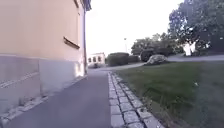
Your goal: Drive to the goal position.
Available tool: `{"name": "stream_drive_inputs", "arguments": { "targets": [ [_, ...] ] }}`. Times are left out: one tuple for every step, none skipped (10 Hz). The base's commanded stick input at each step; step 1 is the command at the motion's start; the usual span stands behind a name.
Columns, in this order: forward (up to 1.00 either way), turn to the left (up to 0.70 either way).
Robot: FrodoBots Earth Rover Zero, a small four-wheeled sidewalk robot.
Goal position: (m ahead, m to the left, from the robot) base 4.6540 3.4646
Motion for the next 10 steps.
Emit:
{"name": "stream_drive_inputs", "arguments": {
  "targets": [
    [0.50,0.00],
    [0.50,0.00],
    [0.50,0.00],
    [0.50,0.00],
    [0.50,0.00],
    [0.50,0.00],
    [0.50,0.00],
    [0.50,0.00],
    [0.50,0.00],
    [0.50,0.00]
  ]
}}
